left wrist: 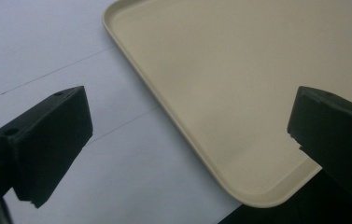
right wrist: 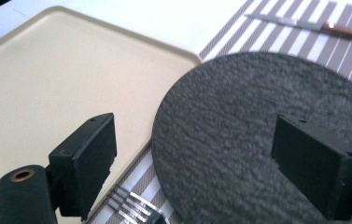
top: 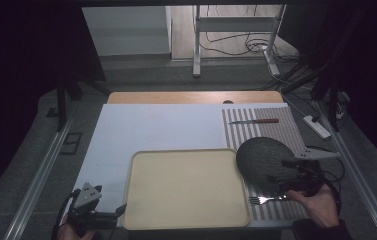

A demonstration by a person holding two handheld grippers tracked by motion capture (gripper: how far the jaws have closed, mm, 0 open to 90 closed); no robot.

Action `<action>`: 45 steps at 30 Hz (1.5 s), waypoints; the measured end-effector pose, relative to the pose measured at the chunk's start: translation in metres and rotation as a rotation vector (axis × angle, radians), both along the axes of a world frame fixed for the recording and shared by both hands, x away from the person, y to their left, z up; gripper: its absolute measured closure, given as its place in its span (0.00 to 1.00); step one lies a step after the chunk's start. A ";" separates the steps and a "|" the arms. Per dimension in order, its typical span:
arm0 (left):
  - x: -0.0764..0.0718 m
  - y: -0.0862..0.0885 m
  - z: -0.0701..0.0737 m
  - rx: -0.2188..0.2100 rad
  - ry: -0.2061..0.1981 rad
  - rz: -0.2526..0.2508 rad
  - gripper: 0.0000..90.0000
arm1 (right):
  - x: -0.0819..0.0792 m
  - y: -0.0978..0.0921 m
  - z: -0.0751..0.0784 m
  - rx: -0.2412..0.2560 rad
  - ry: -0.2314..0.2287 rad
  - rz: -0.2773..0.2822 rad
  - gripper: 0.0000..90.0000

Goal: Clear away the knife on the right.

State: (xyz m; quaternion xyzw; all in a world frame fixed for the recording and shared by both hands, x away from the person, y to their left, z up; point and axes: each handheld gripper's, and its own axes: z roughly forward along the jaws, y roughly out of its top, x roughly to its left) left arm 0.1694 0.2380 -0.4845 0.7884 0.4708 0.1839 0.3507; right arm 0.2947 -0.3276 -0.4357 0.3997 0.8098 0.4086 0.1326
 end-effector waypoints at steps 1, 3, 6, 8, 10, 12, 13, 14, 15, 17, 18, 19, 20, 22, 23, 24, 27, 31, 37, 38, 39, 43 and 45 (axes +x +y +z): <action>0.000 0.000 0.000 0.000 0.000 0.000 0.00 | 0.002 0.001 0.000 0.002 -0.006 0.004 0.14; 0.000 0.000 0.000 0.000 0.000 0.000 0.00 | 0.006 0.001 0.000 0.002 -0.019 0.001 0.13; 0.000 0.000 0.000 0.001 0.000 -0.001 0.00 | 0.011 0.003 0.000 -0.008 -0.032 -0.001 0.13; 0.000 0.000 0.000 0.001 0.000 -0.001 0.00 | 0.015 0.004 0.002 -0.003 -0.038 0.003 0.13; 0.000 0.000 0.000 0.001 0.000 0.000 0.00 | 0.017 0.005 0.004 0.009 -0.041 0.006 0.13; 0.000 0.000 0.000 0.002 0.001 0.000 0.00 | 0.020 0.006 0.005 0.008 -0.034 0.000 0.13; 0.000 0.000 0.000 0.002 0.001 0.000 0.00 | 0.020 0.006 0.005 0.008 -0.034 0.000 0.13; 0.000 0.000 0.000 0.003 0.001 0.000 0.00 | 0.022 0.006 0.005 0.010 -0.029 0.000 0.13; 0.000 0.000 0.000 0.003 0.001 0.000 0.00 | 0.026 0.007 0.005 0.004 -0.012 0.004 0.13; 0.000 0.000 0.000 0.003 0.001 -0.001 0.00 | 0.029 0.008 0.004 -0.002 -0.005 0.005 0.13; 0.000 0.000 0.000 0.003 0.001 -0.001 0.00 | 0.032 0.008 0.003 -0.003 0.002 0.004 0.13; 0.000 0.000 0.000 0.003 0.001 -0.001 0.00 | 0.035 0.008 0.003 -0.002 0.012 0.002 0.13; 0.000 0.000 0.000 0.003 0.001 -0.001 0.00 | 0.042 0.007 0.001 -0.010 0.027 -0.006 0.13; 0.000 0.000 0.000 0.002 0.001 -0.001 0.00 | 0.049 0.006 0.000 -0.010 0.036 -0.016 0.13; 0.000 0.000 0.000 0.002 0.001 -0.001 0.00 | 0.049 0.006 0.000 -0.010 0.036 -0.016 0.13; 0.000 0.000 0.000 0.001 0.002 -0.001 0.00 | 0.054 0.006 0.000 -0.010 0.042 -0.019 0.13; 0.000 0.000 0.000 0.001 0.002 -0.001 0.00 | 0.065 0.004 -0.001 -0.013 0.055 -0.029 0.14; 0.000 0.000 0.000 -0.001 0.003 -0.001 0.00 | 0.081 0.004 -0.002 -0.019 0.071 -0.046 0.14; 0.001 0.000 0.000 -0.002 0.004 -0.002 0.00 | 0.103 0.007 -0.002 -0.044 0.073 -0.065 0.14; 0.001 0.000 0.000 -0.002 0.004 -0.002 0.00 | 0.107 0.008 -0.002 -0.047 0.072 -0.067 0.14; 0.001 0.000 0.000 -0.002 0.004 -0.003 0.00 | 0.113 0.010 -0.003 -0.055 0.073 -0.074 0.14; 0.001 0.000 0.000 -0.002 0.004 -0.003 0.00 | 0.122 0.011 -0.003 -0.056 0.072 -0.075 0.13; 0.001 0.000 0.000 -0.003 0.004 -0.003 0.00 | 0.132 0.012 -0.005 -0.065 0.074 -0.077 0.13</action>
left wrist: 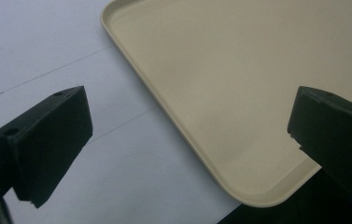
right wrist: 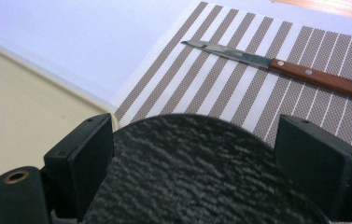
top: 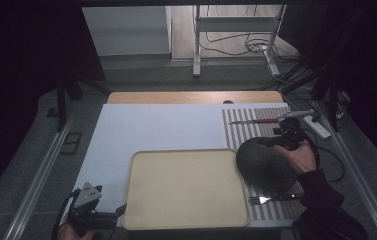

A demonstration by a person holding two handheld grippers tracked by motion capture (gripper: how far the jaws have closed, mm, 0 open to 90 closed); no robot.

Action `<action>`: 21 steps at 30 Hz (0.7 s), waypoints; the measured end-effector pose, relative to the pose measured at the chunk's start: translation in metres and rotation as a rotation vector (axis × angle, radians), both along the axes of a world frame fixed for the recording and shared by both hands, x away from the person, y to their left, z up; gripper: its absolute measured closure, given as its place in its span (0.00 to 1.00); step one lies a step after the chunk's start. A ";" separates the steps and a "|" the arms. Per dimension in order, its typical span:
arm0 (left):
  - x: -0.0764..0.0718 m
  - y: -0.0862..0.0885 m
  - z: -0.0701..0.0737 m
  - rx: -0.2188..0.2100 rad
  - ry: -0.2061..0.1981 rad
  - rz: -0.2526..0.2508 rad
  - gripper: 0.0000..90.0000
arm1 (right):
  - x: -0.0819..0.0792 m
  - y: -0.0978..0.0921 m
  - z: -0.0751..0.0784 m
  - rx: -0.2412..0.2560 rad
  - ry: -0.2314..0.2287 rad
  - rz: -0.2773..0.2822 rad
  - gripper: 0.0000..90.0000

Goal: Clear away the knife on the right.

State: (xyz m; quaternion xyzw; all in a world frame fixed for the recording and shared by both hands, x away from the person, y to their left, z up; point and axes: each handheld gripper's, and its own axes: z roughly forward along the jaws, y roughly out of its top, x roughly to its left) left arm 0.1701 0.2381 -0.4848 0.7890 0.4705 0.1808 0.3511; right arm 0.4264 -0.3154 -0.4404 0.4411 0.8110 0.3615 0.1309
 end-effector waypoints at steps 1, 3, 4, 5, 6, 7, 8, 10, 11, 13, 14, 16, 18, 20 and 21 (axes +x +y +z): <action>0.000 0.000 0.000 -0.001 0.000 0.000 0.00 | 0.000 0.000 0.000 0.000 0.000 0.000 0.13; 0.000 0.000 0.000 -0.002 0.000 0.000 0.00 | 0.006 0.000 -0.001 -0.003 0.003 -0.003 0.13; 0.000 0.000 0.000 -0.003 0.001 0.000 0.00 | 0.009 0.000 -0.001 -0.004 0.001 -0.002 0.14; 0.000 0.000 0.000 -0.002 0.001 0.000 0.00 | 0.012 0.000 -0.002 -0.008 0.000 -0.002 0.14; 0.000 0.000 0.000 -0.002 0.001 0.000 0.00 | 0.015 0.000 -0.002 -0.010 -0.001 -0.004 0.14; 0.000 0.000 0.000 -0.001 0.001 -0.001 0.00 | 0.018 0.000 -0.003 -0.010 0.000 -0.002 0.15; 0.000 0.000 0.000 -0.001 0.001 -0.001 0.00 | 0.022 0.000 -0.003 -0.005 0.002 -0.003 0.15; 0.000 0.000 0.000 -0.001 0.001 -0.001 0.00 | 0.029 -0.001 -0.005 -0.003 0.007 -0.010 0.15; 0.000 0.000 0.000 -0.001 0.001 -0.001 0.00 | 0.031 -0.001 -0.005 -0.007 0.006 -0.008 0.15; 0.000 0.000 0.000 0.000 0.001 -0.002 0.00 | 0.038 -0.001 -0.006 -0.011 0.013 -0.015 0.15; 0.000 0.000 0.000 0.000 0.001 -0.002 0.00 | 0.044 -0.001 -0.008 -0.009 0.018 -0.019 0.15; 0.000 0.000 0.000 0.000 0.001 -0.002 0.00 | 0.046 -0.001 -0.008 -0.007 0.021 -0.023 0.15; 0.000 0.000 0.000 0.001 0.001 -0.002 0.00 | 0.052 0.000 -0.009 -0.012 0.024 -0.032 0.13; 0.000 0.000 0.000 0.001 0.002 -0.003 0.00 | 0.058 0.000 -0.010 -0.023 0.028 -0.042 0.10; 0.000 0.000 0.000 0.001 0.002 -0.003 0.00 | 0.061 0.000 -0.010 -0.027 0.031 -0.048 0.10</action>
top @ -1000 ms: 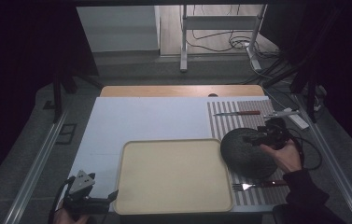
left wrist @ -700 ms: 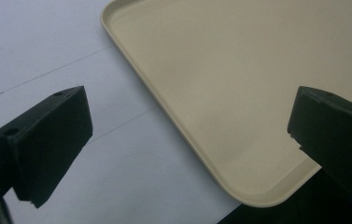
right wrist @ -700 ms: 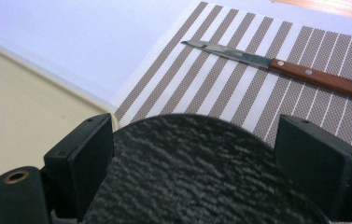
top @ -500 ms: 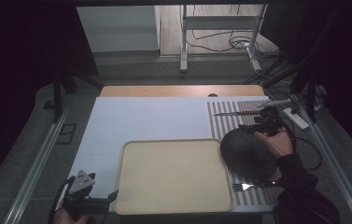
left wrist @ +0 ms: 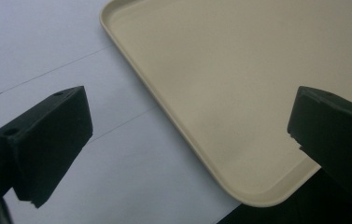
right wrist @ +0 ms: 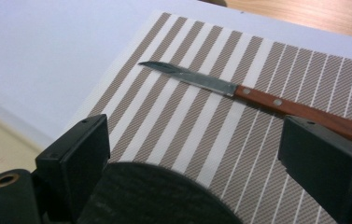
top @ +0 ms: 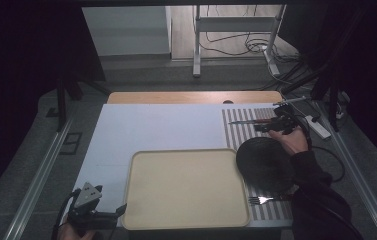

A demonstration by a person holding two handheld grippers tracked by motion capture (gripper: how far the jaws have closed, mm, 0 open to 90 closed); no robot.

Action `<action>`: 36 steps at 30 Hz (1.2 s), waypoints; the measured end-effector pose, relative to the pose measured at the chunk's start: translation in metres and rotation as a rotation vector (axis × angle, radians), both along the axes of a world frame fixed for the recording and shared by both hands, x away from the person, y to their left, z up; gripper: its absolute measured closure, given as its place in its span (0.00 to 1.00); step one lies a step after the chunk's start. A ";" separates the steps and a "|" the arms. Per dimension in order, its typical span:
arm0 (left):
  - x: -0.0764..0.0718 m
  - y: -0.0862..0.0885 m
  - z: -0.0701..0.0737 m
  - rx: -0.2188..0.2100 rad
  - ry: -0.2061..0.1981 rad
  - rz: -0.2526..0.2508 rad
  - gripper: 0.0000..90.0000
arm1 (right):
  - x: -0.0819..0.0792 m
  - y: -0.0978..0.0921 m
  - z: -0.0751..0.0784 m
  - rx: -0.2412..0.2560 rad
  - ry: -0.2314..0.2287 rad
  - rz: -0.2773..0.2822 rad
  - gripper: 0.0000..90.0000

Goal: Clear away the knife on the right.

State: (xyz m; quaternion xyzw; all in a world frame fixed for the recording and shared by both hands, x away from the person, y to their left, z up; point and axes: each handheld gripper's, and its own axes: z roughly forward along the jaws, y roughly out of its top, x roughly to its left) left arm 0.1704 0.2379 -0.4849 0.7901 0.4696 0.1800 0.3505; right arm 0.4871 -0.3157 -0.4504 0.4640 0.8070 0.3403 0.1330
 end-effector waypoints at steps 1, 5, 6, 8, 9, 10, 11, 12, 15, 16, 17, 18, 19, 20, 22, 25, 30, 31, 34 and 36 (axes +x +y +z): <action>0.000 0.000 0.000 0.000 0.000 0.000 0.00 | 0.003 0.000 -0.001 0.000 0.000 -0.003 0.09; 0.000 0.000 0.000 0.003 0.001 -0.001 0.00 | 0.014 0.000 -0.003 -0.011 0.009 -0.012 0.08; 0.000 0.000 0.000 0.003 0.002 -0.001 0.00 | 0.017 0.000 -0.004 -0.016 0.010 -0.016 0.08; 0.000 -0.001 0.000 0.004 0.002 -0.001 0.00 | 0.022 0.000 -0.004 -0.023 0.019 -0.020 0.08; 0.000 -0.001 0.000 0.005 0.002 -0.002 0.00 | 0.025 -0.001 -0.004 -0.024 0.022 -0.021 0.08; 0.000 -0.001 0.000 0.006 0.003 -0.002 0.00 | 0.027 -0.001 -0.005 -0.026 0.027 -0.022 0.08; 0.000 -0.001 0.000 0.006 0.003 -0.003 0.00 | 0.029 -0.001 -0.005 -0.028 0.029 -0.023 0.08; 0.000 -0.001 0.000 0.006 0.003 -0.003 0.00 | 0.032 -0.001 -0.006 -0.032 0.033 -0.023 0.08; 0.000 -0.001 0.000 0.008 0.003 -0.003 0.00 | 0.039 -0.002 -0.009 -0.046 0.042 -0.029 0.08; 0.000 -0.001 0.000 0.008 0.004 -0.003 0.00 | 0.043 -0.003 -0.010 -0.058 0.050 -0.033 0.08; 0.000 -0.001 0.000 0.008 0.004 -0.004 0.00 | 0.045 -0.003 -0.011 -0.062 0.054 -0.035 0.08; 0.000 -0.001 0.000 0.008 0.003 -0.004 0.00 | 0.048 -0.004 -0.012 -0.068 0.059 -0.039 0.08; 0.001 -0.001 0.000 0.009 0.004 -0.005 0.00 | 0.050 -0.006 -0.014 -0.072 0.065 -0.045 0.08; 0.001 -0.001 0.000 0.010 0.004 -0.005 0.00 | 0.055 -0.008 -0.016 -0.079 0.074 -0.050 0.10; 0.001 -0.001 0.000 0.011 0.004 -0.005 0.00 | 0.059 -0.012 -0.017 -0.088 0.081 -0.060 0.14; 0.001 -0.001 0.000 0.013 0.005 -0.006 0.00 | 0.064 -0.018 -0.019 -0.087 0.076 -0.081 0.26; 0.001 -0.002 0.000 0.019 0.006 -0.008 0.00 | 0.073 -0.027 -0.020 -0.127 0.052 -0.105 0.52; 0.001 -0.002 0.000 0.019 0.006 -0.008 0.00 | 0.074 -0.028 -0.021 -0.127 0.051 -0.110 0.60; 0.001 -0.003 0.000 0.022 0.008 -0.009 0.00 | 0.078 -0.032 -0.022 -0.167 0.032 -0.116 0.81; 0.001 -0.003 0.000 0.024 0.010 -0.011 0.00 | 0.081 -0.034 -0.023 -0.185 0.032 -0.119 0.94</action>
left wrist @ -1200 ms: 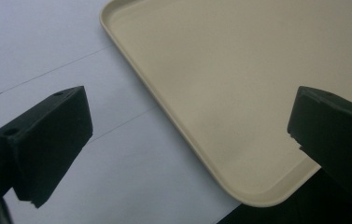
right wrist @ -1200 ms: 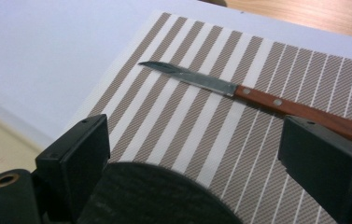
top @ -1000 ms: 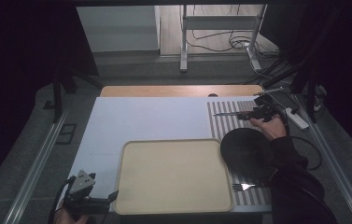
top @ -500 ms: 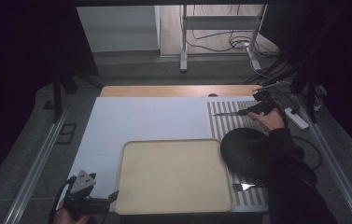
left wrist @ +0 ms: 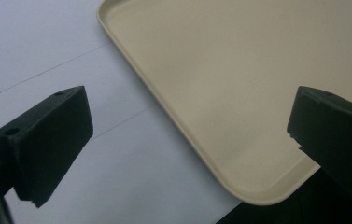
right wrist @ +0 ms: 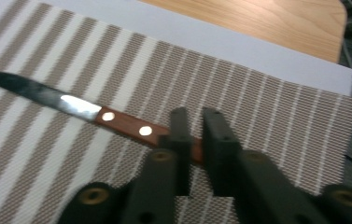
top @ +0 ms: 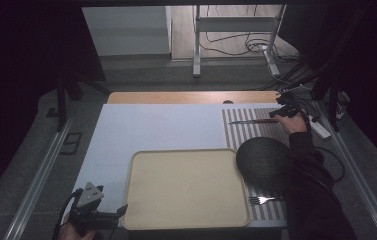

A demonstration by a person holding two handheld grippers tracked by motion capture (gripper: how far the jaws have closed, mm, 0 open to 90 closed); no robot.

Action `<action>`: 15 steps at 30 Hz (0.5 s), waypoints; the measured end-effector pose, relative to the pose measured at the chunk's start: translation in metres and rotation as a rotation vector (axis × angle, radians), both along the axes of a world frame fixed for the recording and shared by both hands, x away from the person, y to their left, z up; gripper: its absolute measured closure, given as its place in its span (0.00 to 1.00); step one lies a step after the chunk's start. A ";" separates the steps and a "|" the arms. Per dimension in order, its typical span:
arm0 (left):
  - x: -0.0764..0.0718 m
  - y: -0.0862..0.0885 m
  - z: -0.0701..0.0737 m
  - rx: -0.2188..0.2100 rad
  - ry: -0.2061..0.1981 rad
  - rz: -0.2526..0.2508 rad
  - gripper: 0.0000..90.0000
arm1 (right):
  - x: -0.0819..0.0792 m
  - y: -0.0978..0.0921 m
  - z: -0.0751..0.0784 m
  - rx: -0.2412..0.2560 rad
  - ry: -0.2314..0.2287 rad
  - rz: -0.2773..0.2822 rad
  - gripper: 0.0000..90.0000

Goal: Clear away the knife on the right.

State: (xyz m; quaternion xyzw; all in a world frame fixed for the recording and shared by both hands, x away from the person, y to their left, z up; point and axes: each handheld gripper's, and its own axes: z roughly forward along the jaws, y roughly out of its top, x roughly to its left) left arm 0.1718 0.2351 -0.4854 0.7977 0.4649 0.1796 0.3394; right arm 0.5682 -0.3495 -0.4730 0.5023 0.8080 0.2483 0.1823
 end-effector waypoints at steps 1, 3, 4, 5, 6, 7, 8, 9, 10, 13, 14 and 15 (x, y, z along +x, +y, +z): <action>0.000 0.000 0.000 0.002 0.000 -0.001 0.00 | 0.002 -0.001 -0.001 -0.012 -0.002 -0.010 0.98; 0.000 -0.001 0.000 0.006 0.001 -0.002 0.00 | 0.006 -0.002 -0.003 -0.019 0.004 -0.037 1.00; 0.000 -0.001 0.000 0.009 0.001 -0.003 0.00 | 0.008 -0.003 -0.004 -0.018 0.005 -0.046 1.00; 0.000 -0.001 0.000 0.009 0.001 -0.003 0.00 | 0.010 -0.003 -0.006 -0.025 0.003 -0.055 1.00; 0.000 -0.001 0.000 0.010 0.001 -0.004 0.00 | 0.012 -0.003 -0.008 -0.037 0.004 -0.060 1.00; 0.000 -0.001 0.000 0.010 0.002 -0.004 0.00 | 0.013 -0.003 -0.010 -0.045 0.004 -0.062 1.00; 0.000 -0.001 0.000 0.010 0.002 -0.004 0.00 | 0.015 -0.003 -0.011 -0.054 0.004 -0.068 1.00; 0.000 -0.001 0.000 0.011 0.002 -0.005 0.00 | 0.016 -0.002 -0.013 -0.059 0.004 -0.074 1.00; 0.000 -0.001 0.000 0.012 0.002 -0.005 0.00 | 0.017 -0.003 -0.015 -0.067 0.004 -0.074 1.00; 0.000 -0.002 0.000 0.014 0.000 -0.007 0.00 | 0.020 -0.004 -0.020 -0.079 0.007 -0.082 1.00; 0.000 -0.002 0.000 0.014 0.000 -0.007 0.00 | 0.020 -0.004 -0.023 -0.079 0.016 -0.084 1.00; 0.000 -0.002 0.000 0.013 0.000 -0.007 0.00 | 0.021 -0.005 -0.024 -0.085 0.021 -0.084 1.00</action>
